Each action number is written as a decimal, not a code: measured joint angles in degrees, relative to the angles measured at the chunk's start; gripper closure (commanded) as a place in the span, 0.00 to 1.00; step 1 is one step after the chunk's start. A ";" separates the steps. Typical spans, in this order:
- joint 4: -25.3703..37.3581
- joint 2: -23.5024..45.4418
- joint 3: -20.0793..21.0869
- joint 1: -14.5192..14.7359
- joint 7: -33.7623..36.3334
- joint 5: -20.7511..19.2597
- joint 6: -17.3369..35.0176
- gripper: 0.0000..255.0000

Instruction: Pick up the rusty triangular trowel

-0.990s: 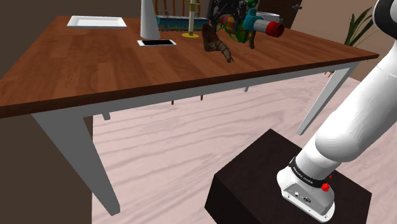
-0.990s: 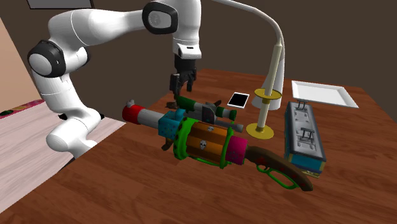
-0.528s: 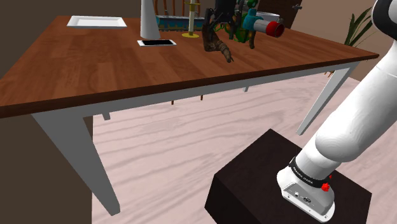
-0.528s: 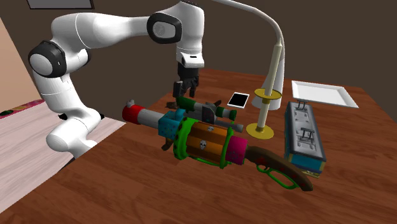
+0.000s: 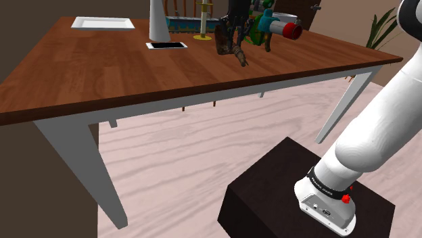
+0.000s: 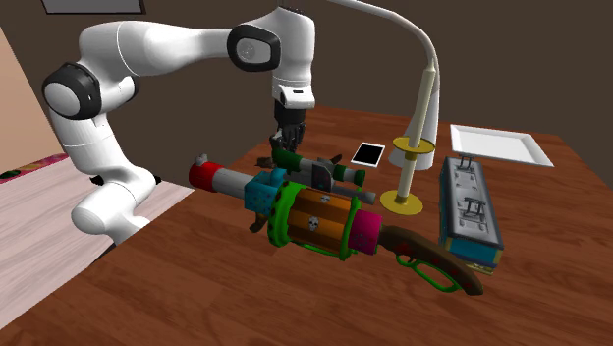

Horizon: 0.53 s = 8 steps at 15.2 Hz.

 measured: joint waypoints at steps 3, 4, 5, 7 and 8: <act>0.02 0.01 0.00 0.00 0.01 0.00 -0.01 1.00; -0.01 0.01 -0.02 -0.01 -0.05 0.01 0.02 1.00; 0.54 0.22 -0.02 -0.02 -0.05 -0.01 -0.37 1.00; 2.47 0.71 -0.03 -0.03 -0.03 -0.06 -1.82 1.00; 3.16 0.78 -0.05 -0.05 -0.06 -0.07 -2.45 1.00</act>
